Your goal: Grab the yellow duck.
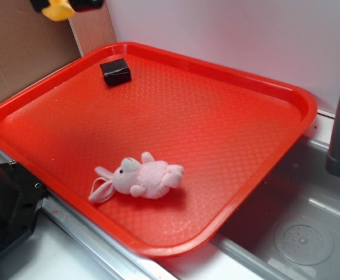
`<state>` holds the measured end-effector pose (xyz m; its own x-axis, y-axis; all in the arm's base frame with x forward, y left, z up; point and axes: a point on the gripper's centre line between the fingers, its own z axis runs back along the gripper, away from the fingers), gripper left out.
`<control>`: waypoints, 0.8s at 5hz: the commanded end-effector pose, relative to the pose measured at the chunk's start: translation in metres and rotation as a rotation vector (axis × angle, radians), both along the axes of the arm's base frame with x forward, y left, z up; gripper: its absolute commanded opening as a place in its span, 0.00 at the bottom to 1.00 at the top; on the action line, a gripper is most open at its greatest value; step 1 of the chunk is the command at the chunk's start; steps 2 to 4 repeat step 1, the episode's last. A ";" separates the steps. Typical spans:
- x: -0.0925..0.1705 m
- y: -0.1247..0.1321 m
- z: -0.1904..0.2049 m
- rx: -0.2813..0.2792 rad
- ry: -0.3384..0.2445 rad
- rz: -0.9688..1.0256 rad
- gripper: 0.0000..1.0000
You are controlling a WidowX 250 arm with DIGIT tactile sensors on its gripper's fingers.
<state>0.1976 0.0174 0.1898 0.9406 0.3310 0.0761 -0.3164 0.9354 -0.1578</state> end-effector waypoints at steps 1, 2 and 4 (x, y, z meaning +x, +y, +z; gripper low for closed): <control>-0.005 0.009 0.018 -0.013 -0.048 0.045 0.00; -0.005 0.009 0.018 -0.013 -0.048 0.045 0.00; -0.005 0.009 0.018 -0.013 -0.048 0.045 0.00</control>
